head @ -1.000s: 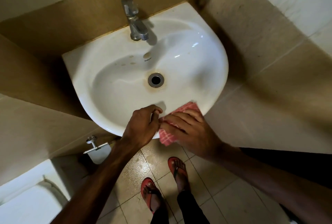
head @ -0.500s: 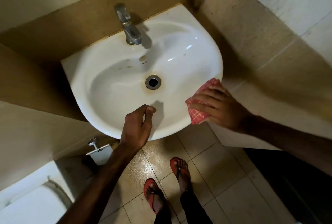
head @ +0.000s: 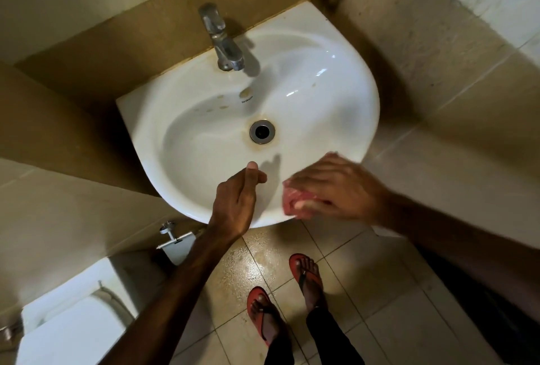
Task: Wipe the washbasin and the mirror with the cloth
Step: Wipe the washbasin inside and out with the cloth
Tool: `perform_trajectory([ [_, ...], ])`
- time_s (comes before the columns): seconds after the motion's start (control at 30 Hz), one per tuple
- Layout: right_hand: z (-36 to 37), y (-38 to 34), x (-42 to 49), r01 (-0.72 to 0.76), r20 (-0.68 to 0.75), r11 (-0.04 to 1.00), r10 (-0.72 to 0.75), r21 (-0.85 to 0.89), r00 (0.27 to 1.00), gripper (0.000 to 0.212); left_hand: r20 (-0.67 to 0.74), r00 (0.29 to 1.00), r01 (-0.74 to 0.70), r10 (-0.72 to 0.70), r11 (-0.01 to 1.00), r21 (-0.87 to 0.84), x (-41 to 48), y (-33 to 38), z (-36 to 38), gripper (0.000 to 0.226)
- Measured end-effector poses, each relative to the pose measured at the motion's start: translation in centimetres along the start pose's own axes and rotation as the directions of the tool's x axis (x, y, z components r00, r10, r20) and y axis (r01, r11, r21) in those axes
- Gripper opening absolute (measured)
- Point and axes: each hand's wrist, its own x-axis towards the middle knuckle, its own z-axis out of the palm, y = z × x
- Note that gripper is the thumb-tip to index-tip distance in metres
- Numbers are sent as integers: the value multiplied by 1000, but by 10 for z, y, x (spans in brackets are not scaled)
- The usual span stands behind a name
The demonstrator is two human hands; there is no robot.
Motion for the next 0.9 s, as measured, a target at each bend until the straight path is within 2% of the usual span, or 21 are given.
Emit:
perform_trajectory([
  [0.1, -40, 52, -11, -56, 101, 998, 54, 11, 993, 45, -22, 1000, 12, -13, 999, -45, -1, -1, 0, 58],
  [0.17, -40, 62, -9, -69, 141, 993, 81, -92, 987, 47, -24, 999, 29, -31, 996, -80, 0, -2, -5, 52],
  [0.27, -27, 36, 2, -123, 175, 983, 147, -139, 974, 37, 4, 999, 36, -36, 999, -39, 4, 1, -11, 35],
  [0.4, -9, -23, 36, -203, 258, 974, 224, -106, 940, 46, -24, 999, -23, 28, 986, 164, 12, -11, -26, 24],
  [0.53, 17, -73, 79, -222, 397, 972, 174, 79, 901, 65, -55, 998, -19, 34, 967, 255, 25, -26, -36, 27],
  [0.63, 25, -88, 97, -236, 376, 927, 116, 290, 919, 50, -55, 998, -8, 18, 982, 188, 27, -27, -39, 31],
  [0.7, 23, -87, 96, -236, 350, 904, 105, 355, 931, 41, -63, 997, -29, 41, 983, 179, 26, -26, -37, 39],
  [0.8, 9, -60, 76, -216, 382, 926, 87, 310, 920, 39, -61, 993, -85, 105, 959, 271, 22, -25, -32, 51],
  [0.9, -17, -4, 46, -204, 395, 978, 170, 46, 903, 49, -48, 993, -76, 103, 916, 393, 17, -23, -28, 49],
])
